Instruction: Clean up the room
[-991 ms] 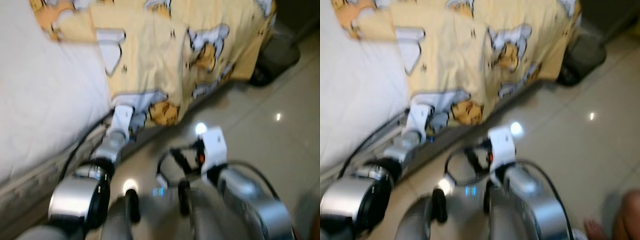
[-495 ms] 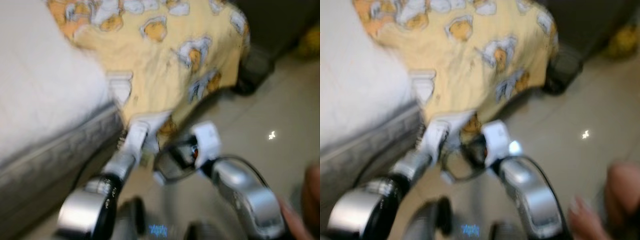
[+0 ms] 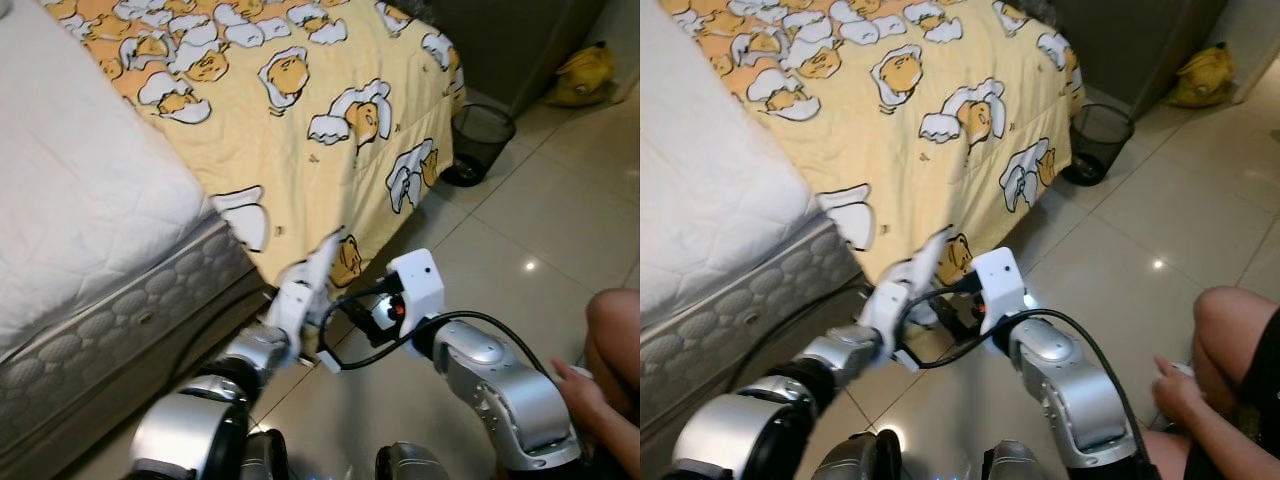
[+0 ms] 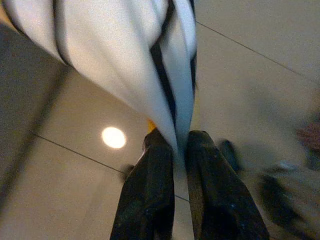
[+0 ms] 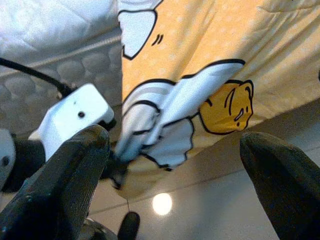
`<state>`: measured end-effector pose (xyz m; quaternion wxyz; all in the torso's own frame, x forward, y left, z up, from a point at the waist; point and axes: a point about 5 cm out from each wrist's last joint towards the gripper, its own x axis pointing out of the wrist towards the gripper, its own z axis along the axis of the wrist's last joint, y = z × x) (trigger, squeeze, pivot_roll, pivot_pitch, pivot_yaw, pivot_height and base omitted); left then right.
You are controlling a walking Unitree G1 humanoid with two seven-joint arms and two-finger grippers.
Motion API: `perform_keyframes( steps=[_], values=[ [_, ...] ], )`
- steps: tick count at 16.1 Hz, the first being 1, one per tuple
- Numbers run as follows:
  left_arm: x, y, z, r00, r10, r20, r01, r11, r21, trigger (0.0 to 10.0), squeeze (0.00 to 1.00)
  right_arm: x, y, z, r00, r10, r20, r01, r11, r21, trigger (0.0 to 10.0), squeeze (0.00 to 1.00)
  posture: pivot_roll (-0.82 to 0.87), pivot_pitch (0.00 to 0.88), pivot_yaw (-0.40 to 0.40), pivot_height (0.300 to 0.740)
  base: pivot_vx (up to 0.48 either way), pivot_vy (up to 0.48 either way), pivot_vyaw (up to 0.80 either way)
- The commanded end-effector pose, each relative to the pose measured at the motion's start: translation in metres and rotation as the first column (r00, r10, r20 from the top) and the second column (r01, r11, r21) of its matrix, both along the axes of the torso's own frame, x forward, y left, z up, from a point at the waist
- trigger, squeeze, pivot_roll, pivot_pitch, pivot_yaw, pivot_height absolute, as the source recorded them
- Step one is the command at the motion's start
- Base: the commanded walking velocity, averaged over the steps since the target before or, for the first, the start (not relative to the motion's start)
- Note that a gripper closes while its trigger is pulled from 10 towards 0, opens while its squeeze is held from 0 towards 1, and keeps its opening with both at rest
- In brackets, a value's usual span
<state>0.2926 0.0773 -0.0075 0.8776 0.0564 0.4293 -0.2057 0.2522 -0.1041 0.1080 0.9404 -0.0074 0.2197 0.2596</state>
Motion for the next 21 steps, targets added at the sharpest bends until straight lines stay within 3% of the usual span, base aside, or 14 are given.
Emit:
perform_keyframes(
  steps=[1, 3, 5, 6, 7, 10, 11, 13, 14, 15, 16, 17, 18, 21],
  values=[
    [-0.013, -0.004, -0.010, 0.997, 0.006, -0.082, -0.009, 0.999, -0.039, 10.0, 0.00, -0.001, -0.001, -0.001, 1.000, 0.003, -0.002, -0.003, 1.000, 0.002, 10.0, 0.00, -0.26, 0.138, 0.025, 0.740, 0.000, 0.000, 0.00],
    [-0.022, -0.012, -0.015, 0.993, -0.019, -0.119, 0.013, 0.999, -0.052, 10.0, 0.00, 0.000, 0.000, -0.001, 1.000, 0.009, -0.002, -0.009, 1.000, -0.001, 10.0, 0.00, -0.26, 0.135, 0.025, 0.740, 0.000, 0.000, 0.00],
    [-0.020, -0.006, -0.016, 0.996, -0.052, -0.073, 0.055, 0.997, 0.045, 10.0, 0.00, 0.002, 0.000, 0.001, 1.000, 0.010, 0.007, -0.010, 1.000, -0.003, 10.0, 0.00, -0.27, 0.128, 0.023, 0.740, 0.000, 0.000, 0.00],
    [-0.013, 0.001, -0.012, 0.994, -0.106, -0.005, 0.106, 0.984, 0.146, 10.0, 0.23, 0.004, 0.000, 0.001, 1.000, 0.012, 0.015, -0.011, 1.000, -0.006, 10.0, 0.00, -0.26, 0.122, 0.023, 0.740, 0.000, 0.000, 0.00],
    [0.000, 0.008, -0.003, 0.981, -0.174, 0.084, 0.148, 0.955, 0.258, 10.0, 1.00, 0.006, 0.001, 0.002, 1.000, 0.010, 0.026, -0.010, 1.000, -0.006, 10.0, 0.00, -0.26, 0.117, 0.022, 0.740, 0.000, 0.000, 0.00],
    [0.040, 0.012, 0.039, 0.927, -0.151, 0.344, 0.055, 0.960, 0.273, 10.0, 1.00, 0.019, 0.000, 0.013, 0.992, -0.055, 0.110, 0.054, 0.998, 0.018, 10.0, 0.00, -0.24, 0.096, 0.023, 0.740, 0.000, 0.000, 0.00],
    [0.057, 0.018, 0.063, 0.872, -0.109, 0.478, -0.003, 0.974, 0.226, 10.0, 1.00, 0.029, -0.003, 0.019, 0.982, -0.111, 0.155, 0.106, 0.993, 0.042, 10.0, 0.00, -0.22, 0.085, 0.022, 0.740, 0.000, 0.000, 0.00],
    [0.068, 0.035, 0.081, 0.823, 0.037, 0.567, -0.129, 0.984, 0.123, 10.0, 1.00, 0.037, -0.005, 0.021, 0.967, -0.156, 0.200, 0.150, 0.988, 0.049, 10.0, 0.00, -0.19, 0.060, 0.024, 0.740, 0.000, 0.000, 0.00],
    [0.075, 0.058, 0.101, 0.705, 0.239, 0.668, -0.289, 0.957, -0.038, 10.0, 1.00, 0.043, -0.009, 0.018, 0.955, -0.197, 0.224, 0.191, 0.980, 0.045, 10.0, 0.00, -0.17, 0.040, 0.022, 0.740, 0.000, 0.000, 0.00],
    [0.075, 0.078, 0.116, 0.584, 0.347, 0.734, -0.387, 0.914, -0.123, 10.0, 1.00, 0.046, -0.014, 0.013, 0.943, -0.231, 0.240, 0.230, 0.973, 0.031, 10.0, 0.00, -0.16, 0.028, 0.019, 0.740, 0.000, 0.000, 0.00],
    [0.074, 0.083, 0.119, 0.548, 0.363, 0.754, -0.409, 0.902, -0.137, 10.0, 1.00, 0.047, -0.016, 0.011, 0.938, -0.245, 0.245, 0.245, 0.969, 0.029, 10.0, 0.00, -0.16, 0.028, 0.019, 0.740, 0.000, 0.000, 0.00],
    [0.062, 0.099, 0.132, 0.416, 0.396, 0.819, -0.475, 0.862, -0.176, 10.0, 1.00, 0.052, -0.028, 0.002, 0.906, -0.329, 0.266, 0.338, 0.941, 0.011, 10.0, 0.00, -0.13, 0.008, 0.017, 0.740, 0.000, 0.000, 0.00],
    [0.055, 0.101, 0.135, 0.389, 0.391, 0.834, -0.471, 0.863, -0.185, 10.0, 1.00, 0.053, -0.031, -0.003, 0.899, -0.351, 0.262, 0.356, 0.934, 0.032, 10.0, 1.00, -0.12, 0.000, 0.015, 0.740, 0.000, 0.000, 0.00],
    [0.054, 0.111, 0.122, 0.443, 0.413, 0.796, -0.502, 0.850, -0.161, 10.0, 1.00, 0.057, -0.035, -0.010, 0.885, -0.382, 0.267, 0.386, 0.922, 0.038, 10.0, 1.00, -0.11, 0.000, 0.008, 0.740, 0.000, -0.320, 0.00]
  ],
)
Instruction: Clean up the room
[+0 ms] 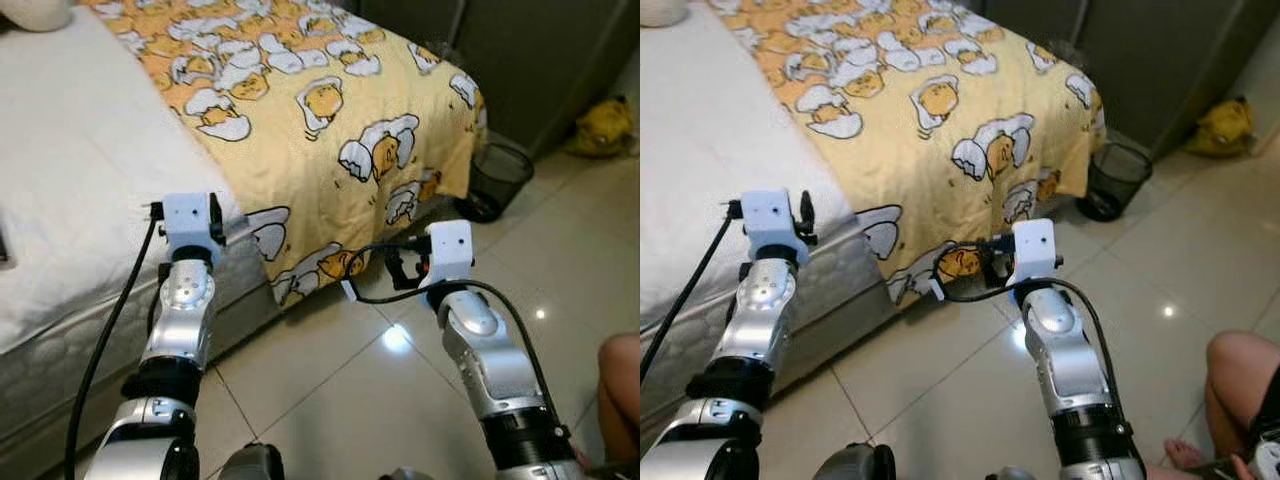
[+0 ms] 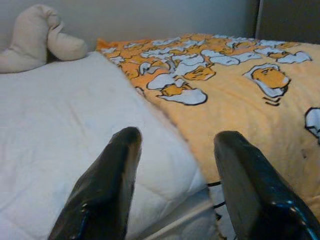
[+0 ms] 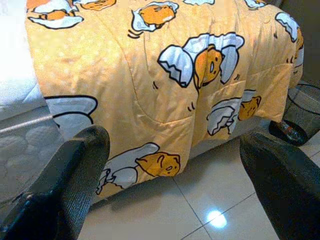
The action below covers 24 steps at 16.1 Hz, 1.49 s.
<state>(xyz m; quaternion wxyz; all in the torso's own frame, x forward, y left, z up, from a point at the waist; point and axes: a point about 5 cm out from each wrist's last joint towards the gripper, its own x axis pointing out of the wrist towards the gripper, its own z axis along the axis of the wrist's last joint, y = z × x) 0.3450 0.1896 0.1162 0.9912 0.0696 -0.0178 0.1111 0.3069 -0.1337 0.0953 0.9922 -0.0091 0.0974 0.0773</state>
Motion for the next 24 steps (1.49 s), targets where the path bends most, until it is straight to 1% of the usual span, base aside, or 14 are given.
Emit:
perform_keyframes(
  steps=[1, 4, 5, 6, 7, 8, 10, 14, 18, 20, 21, 22, 23, 24],
  values=[
    [0.003, 0.000, -0.005, 0.999, 0.006, -0.052, -0.007, 1.000, -0.014, 10.0, 1.00, 0.005, -0.006, 0.001, 0.999, -0.032, 0.018, 0.032, 0.999, 0.006, 10.0, 1.00, -0.11, 0.000, 0.007, 0.740, 0.000, -0.480, 0.00],
    [0.007, -0.006, -0.005, 0.995, -0.023, -0.098, 0.022, 1.000, -0.007, 10.0, 1.00, 0.008, -0.006, -0.002, 0.999, -0.039, 0.019, 0.039, 0.999, -0.001, 10.0, 1.00, -0.11, 0.000, 0.006, 0.740, 0.000, -0.472, 0.77],
    [0.008, -0.011, -0.003, 0.993, -0.052, -0.103, 0.055, 0.998, 0.029, 10.0, 0.96, 0.010, -0.004, -0.003, 0.999, -0.032, 0.023, 0.032, 0.999, -0.016, 10.0, 1.00, -0.11, 0.000, 0.007, 0.740, 0.000, -0.458, 0.00],
    [0.009, -0.012, 0.002, 0.993, -0.065, -0.094, 0.072, 0.995, 0.070, 10.0, 0.00, 0.012, -0.003, -0.004, 0.999, -0.032, 0.027, 0.032, 0.999, -0.016, 10.0, 0.00, -0.11, 0.000, 0.008, 0.740, 0.000, 0.000, 0.00],
    [0.009, -0.014, 0.003, 0.991, -0.096, -0.090, 0.098, 0.995, 0.023, 10.0, 0.00, 0.012, -0.003, -0.005, 0.999, -0.037, 0.027, 0.037, 0.999, -0.013, 10.0, 0.00, -0.11, 0.000, 0.013, 0.740, 0.000, 0.000, 0.00],
    [0.009, -0.016, 0.003, 0.990, -0.111, -0.083, 0.114, 0.993, 0.031, 10.0, 0.00, 0.012, -0.001, -0.006, 0.999, -0.043, 0.025, 0.043, 0.999, -0.001, 10.0, 0.00, -0.11, 0.000, 0.015, 0.740, 0.480, 0.000, 0.00],
    [0.009, -0.017, 0.000, 0.989, -0.102, -0.103, 0.104, 0.994, 0.018, 10.0, 0.00, 0.011, 0.000, -0.007, 0.999, -0.039, 0.026, 0.039, 0.999, 0.004, 10.0, 0.00, -0.11, 0.000, 0.017, 0.740, 0.480, 0.000, 0.00],
    [0.010, -0.021, 0.000, 0.987, -0.113, -0.111, 0.115, 0.993, 0.013, 10.0, 0.00, 0.012, 0.002, -0.008, 0.999, -0.028, 0.029, 0.027, 1.000, 0.009, 10.0, 0.00, -0.12, 0.000, 0.017, 0.740, 0.480, 0.000, 0.00],
    [0.009, -0.018, -0.005, 0.986, -0.092, -0.137, 0.091, 0.996, -0.014, 10.0, 0.00, 0.012, 0.004, -0.009, 0.999, -0.027, 0.030, 0.027, 0.999, 0.020, 10.0, 0.00, -0.12, 0.000, 0.019, 0.740, 0.480, 0.000, 0.00],
    [0.009, -0.014, -0.009, 0.986, -0.072, -0.151, 0.069, 0.997, -0.023, 10.0, 0.00, 0.011, 0.005, -0.010, 1.000, -0.014, 0.025, 0.014, 1.000, 0.009, 10.0, 0.00, -0.12, 0.000, 0.019, 0.740, 0.480, 0.000, 0.00],
    [0.008, -0.013, -0.010, 0.986, -0.067, -0.156, 0.064, 0.998, -0.025, 10.0, 0.00, 0.010, 0.006, -0.009, 0.999, -0.012, 0.031, 0.012, 1.000, 0.010, 10.0, 0.00, -0.12, 0.000, 0.019, 0.740, 0.480, 0.000, 0.56],
    [0.007, -0.010, -0.011, 0.986, -0.074, -0.147, 0.071, 0.997, -0.026, 10.0, 0.00, 0.010, 0.004, -0.008, 0.999, -0.015, 0.039, 0.014, 1.000, 0.010, 10.0, 0.00, -0.12, 0.000, 0.020, 0.740, 0.480, 0.000, 0.75],
    [0.003, -0.008, -0.007, 0.989, -0.114, -0.098, 0.111, 0.993, -0.031, 10.0, 0.00, 0.008, -0.001, -0.006, 0.998, -0.031, 0.052, 0.030, 0.999, 0.016, 10.0, 0.00, -0.13, 0.000, 0.023, 0.740, 0.480, 0.000, 0.75],
    [-0.004, -0.005, 0.000, 0.986, -0.161, -0.043, 0.160, 0.987, -0.015, 10.0, 0.00, 0.005, -0.008, -0.003, 0.997, -0.044, 0.070, 0.043, 0.999, 0.017, 10.0, 0.00, -0.13, 0.000, 0.022, 0.740, 0.480, 0.000, 0.74]
  ],
)
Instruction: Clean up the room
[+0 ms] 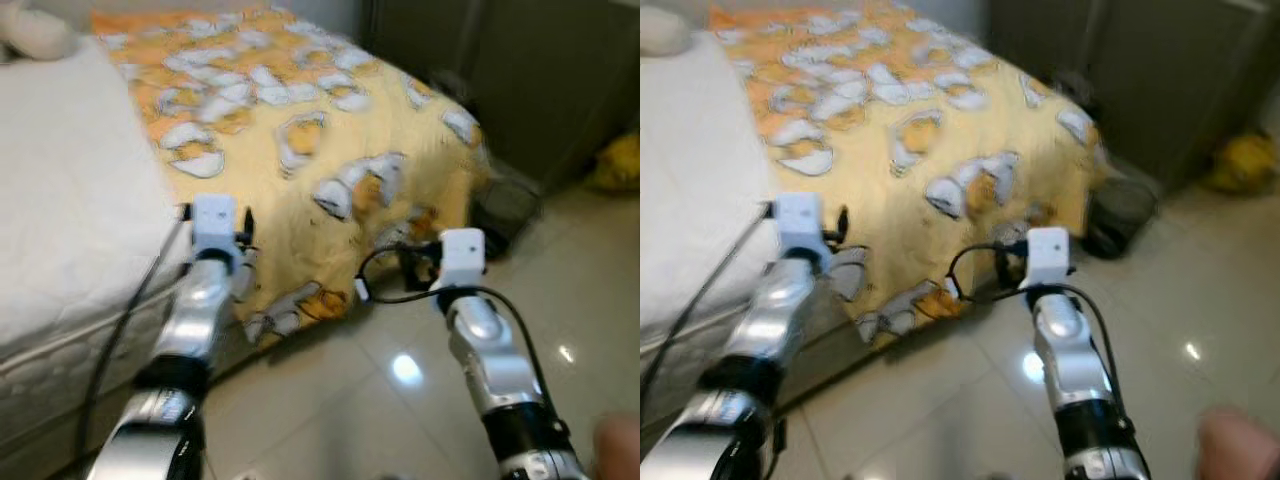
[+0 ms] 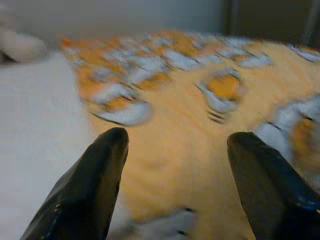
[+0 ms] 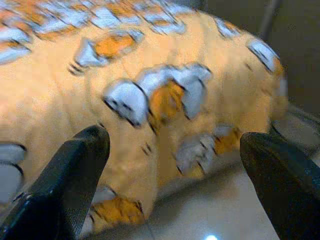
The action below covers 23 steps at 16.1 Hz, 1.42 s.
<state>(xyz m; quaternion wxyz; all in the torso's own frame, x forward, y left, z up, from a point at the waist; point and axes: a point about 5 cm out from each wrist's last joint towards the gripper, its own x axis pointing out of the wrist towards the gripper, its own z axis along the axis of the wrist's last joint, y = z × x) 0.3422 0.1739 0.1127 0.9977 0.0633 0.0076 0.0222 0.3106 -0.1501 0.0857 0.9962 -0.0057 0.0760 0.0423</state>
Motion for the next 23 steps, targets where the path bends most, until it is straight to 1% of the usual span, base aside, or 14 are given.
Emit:
perform_keyframes(
  steps=[1, 2, 3, 4, 5, 6, 7, 9, 11, 13, 14, 16, 20, 23],
  values=[
    [-0.008, 0.017, 0.006, 0.999, -0.010, 0.039, 0.009, 1.000, 0.027, 10.0, 0.00, -0.003, 0.005, 0.007, 0.999, 0.030, 0.036, -0.030, 1.000, 0.007, 10.0, 0.00, -0.13, 0.000, 0.023, 0.740, 0.480, 0.000, 0.73],
    [-0.014, 0.023, 0.006, 0.999, -0.017, 0.040, 0.015, 0.999, 0.032, 10.0, 0.00, -0.006, 0.003, 0.007, 0.998, 0.040, 0.038, -0.040, 0.999, 0.002, 10.0, 0.00, -0.12, 0.000, 0.020, 0.740, 0.480, 0.000, 0.73],
    [-0.034, 0.040, 0.002, 1.000, -0.010, 0.029, 0.009, 0.999, 0.041, 10.0, 0.00, -0.015, 0.000, 0.002, 0.997, 0.076, 0.023, -0.076, 0.997, -0.006, 10.0, 0.00, -0.10, 0.000, 0.013, 0.740, 0.480, 0.000, 0.73],
    [-0.042, 0.040, -0.003, 1.000, 0.005, 0.004, -0.005, 0.998, 0.064, 10.0, 0.00, -0.017, -0.001, -0.002, 0.996, 0.087, 0.010, -0.087, 0.996, -0.003, 10.0, 0.00, -0.09, 0.000, 0.004, 0.740, 0.000, 0.000, 0.73],
    [-0.046, 0.038, -0.006, 0.999, 0.041, -0.003, -0.041, 0.999, 0.022, 10.0, 0.00, -0.017, 0.001, -0.005, 0.995, 0.097, -0.006, -0.097, 0.995, 0.005, 10.0, 0.00, -0.08, 0.000, -0.003, 0.740, 0.000, 0.000, 0.73],
    [-0.047, 0.037, -0.005, 0.999, 0.048, 0.005, -0.048, 0.999, -0.008, 10.0, 0.00, -0.017, 0.001, -0.006, 0.995, 0.100, -0.011, -0.100, 0.995, 0.009, 10.0, 0.00, -0.08, 0.000, -0.004, 0.740, 0.000, 0.000, 0.73],
    [-0.047, 0.028, -0.006, 0.999, 0.046, 0.010, -0.046, 0.999, -0.011, 10.0, 0.00, -0.016, 0.007, -0.008, 0.993, 0.119, -0.027, -0.117, 0.992, 0.055, 10.0, 0.00, -0.07, 0.000, -0.014, 0.740, 0.000, 0.000, 0.73],
    [-0.052, 0.027, -0.008, 0.999, 0.033, -0.011, -0.033, 0.999, -0.001, 10.0, 0.00, -0.018, 0.001, -0.007, 0.993, 0.111, -0.036, -0.107, 0.991, 0.083, 10.0, 0.00, -0.08, 0.000, -0.010, 0.740, 0.000, 0.000, 0.72],
    [-0.073, 0.032, -0.006, 0.999, -0.025, -0.031, 0.027, 0.998, 0.049, 10.0, 0.00, -0.029, -0.011, -0.006, 0.995, 0.101, -0.027, -0.099, 0.993, 0.063, 10.0, 0.00, -0.08, 0.000, 0.005, 0.740, 0.000, 0.000, 0.71],
    [-0.073, 0.030, -0.006, 0.999, -0.018, -0.041, 0.018, 1.000, 0.012, 10.0, 0.00, -0.029, -0.008, -0.012, 0.993, 0.106, -0.047, -0.102, 0.992, 0.077, 10.0, 0.00, -0.07, 0.000, 0.002, 0.740, 0.287, -0.171, 0.71],
    [-0.066, 0.027, -0.005, 0.999, 0.015, -0.047, -0.013, 0.999, 0.045, 10.0, 0.00, -0.025, 0.000, -0.011, 0.991, 0.130, -0.045, -0.125, 0.987, 0.096, 10.0, 0.00, -0.07, 0.000, 0.001, 0.740, 0.360, -0.315, 0.69],
    [-0.060, 0.024, -0.005, 0.997, 0.046, -0.062, -0.042, 0.997, 0.058, 10.0, 0.00, -0.020, 0.006, -0.009, 0.987, 0.152, -0.044, -0.147, 0.983, 0.107, 10.0, 0.00, -0.07, 0.000, -0.003, 0.740, 0.375, -0.296, 0.68],
    [-0.064, 0.024, -0.006, 0.994, 0.056, -0.093, -0.048, 0.995, 0.087, 10.0, 0.00, -0.019, 0.003, -0.010, 0.987, 0.149, -0.062, -0.141, 0.983, 0.119, 10.0, 0.00, -0.08, 0.000, -0.002, 0.740, 0.388, -0.278, 0.68],
    [-0.064, 0.029, -0.011, 0.986, 0.101, -0.130, -0.093, 0.994, 0.061, 10.0, 0.00, -0.020, 0.003, -0.012, 0.985, 0.156, -0.074, -0.145, 0.979, 0.142, 10.0, 0.00, -0.08, 0.000, 0.002, 0.740, 0.000, 0.000, 0.68]
  ],
)
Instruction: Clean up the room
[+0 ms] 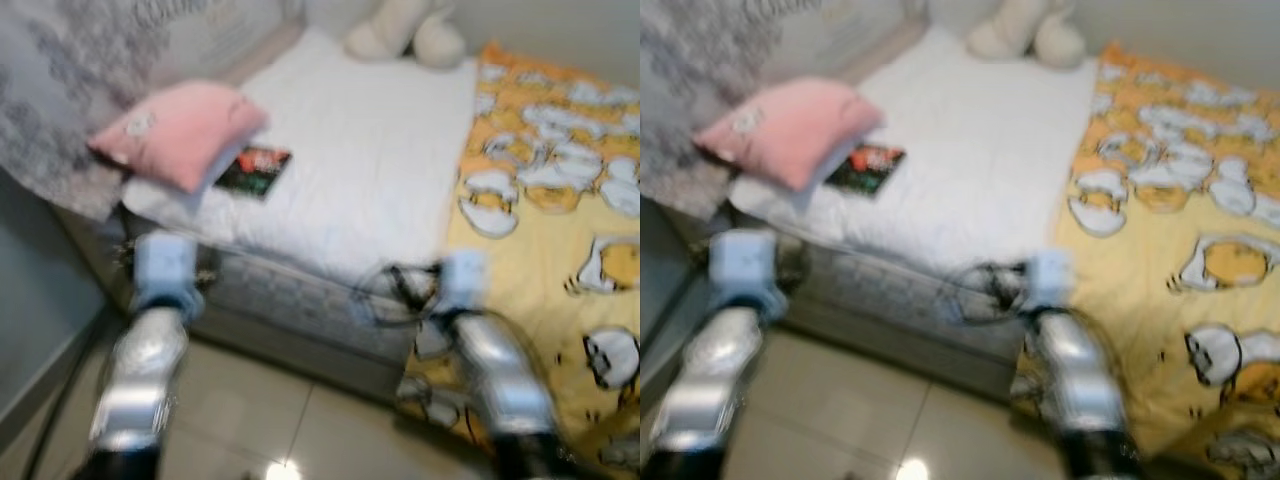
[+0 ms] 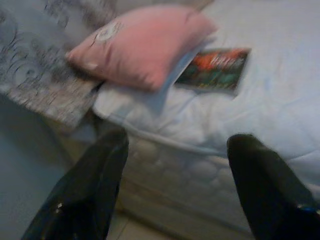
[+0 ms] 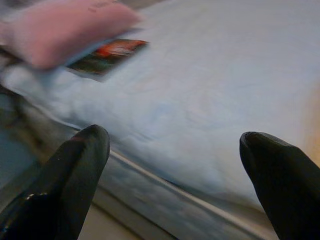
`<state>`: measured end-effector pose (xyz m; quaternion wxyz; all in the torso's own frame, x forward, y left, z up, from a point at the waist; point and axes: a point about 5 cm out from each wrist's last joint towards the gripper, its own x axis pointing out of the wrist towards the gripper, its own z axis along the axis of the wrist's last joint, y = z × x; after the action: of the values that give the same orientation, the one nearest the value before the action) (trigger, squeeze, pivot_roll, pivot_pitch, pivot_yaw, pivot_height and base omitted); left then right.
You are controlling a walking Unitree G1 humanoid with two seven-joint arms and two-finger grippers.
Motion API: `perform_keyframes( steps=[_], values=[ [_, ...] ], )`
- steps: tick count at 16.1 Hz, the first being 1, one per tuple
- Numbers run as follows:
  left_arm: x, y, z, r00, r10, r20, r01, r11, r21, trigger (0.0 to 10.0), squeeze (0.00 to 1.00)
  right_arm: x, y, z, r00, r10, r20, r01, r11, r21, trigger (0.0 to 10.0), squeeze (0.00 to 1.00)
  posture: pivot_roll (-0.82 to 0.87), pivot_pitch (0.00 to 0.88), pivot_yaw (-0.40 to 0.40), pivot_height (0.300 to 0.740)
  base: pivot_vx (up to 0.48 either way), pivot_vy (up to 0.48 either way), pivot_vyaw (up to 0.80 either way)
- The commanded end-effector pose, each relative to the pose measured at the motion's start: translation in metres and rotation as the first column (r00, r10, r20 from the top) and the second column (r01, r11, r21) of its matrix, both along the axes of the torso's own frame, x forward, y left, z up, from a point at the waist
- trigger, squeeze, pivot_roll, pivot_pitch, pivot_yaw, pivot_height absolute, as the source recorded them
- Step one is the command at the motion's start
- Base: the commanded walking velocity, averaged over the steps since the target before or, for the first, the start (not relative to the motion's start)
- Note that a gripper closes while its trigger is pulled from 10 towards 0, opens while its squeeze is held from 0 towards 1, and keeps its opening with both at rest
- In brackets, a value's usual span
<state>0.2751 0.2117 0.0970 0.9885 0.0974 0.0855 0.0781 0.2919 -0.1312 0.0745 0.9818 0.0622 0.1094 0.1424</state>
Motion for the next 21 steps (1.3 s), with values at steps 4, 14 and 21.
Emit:
perform_keyframes(
  steps=[4, 14, 21],
  values=[
    [-0.063, -0.013, 0.009, 0.969, -0.245, 0.047, 0.248, 0.962, -0.116, 10.0, 0.00, -0.053, -0.035, -0.001, 0.999, -0.022, -0.045, 0.018, 0.996, -0.086, 10.0, 0.00, -0.06, 0.000, 0.003, 0.740, 0.000, 0.000, 0.68],
    [-0.054, -0.022, 0.017, 0.982, -0.188, 0.034, 0.191, 0.978, -0.088, 10.0, 0.00, -0.046, -0.036, 0.001, 0.995, -0.057, -0.077, 0.055, 0.998, -0.026, 10.0, 0.00, -0.06, 0.000, 0.014, 0.740, 0.000, 0.000, 0.68],
    [-0.035, -0.021, 0.017, 0.996, -0.092, 0.017, 0.093, 0.995, -0.021, 10.0, 0.00, -0.037, -0.029, 0.003, 0.998, -0.006, -0.064, 0.002, 0.999, -0.052, 10.0, 0.00, -0.08, 0.001, 0.010, 0.740, 0.313, -0.295, 0.67]
  ],
)
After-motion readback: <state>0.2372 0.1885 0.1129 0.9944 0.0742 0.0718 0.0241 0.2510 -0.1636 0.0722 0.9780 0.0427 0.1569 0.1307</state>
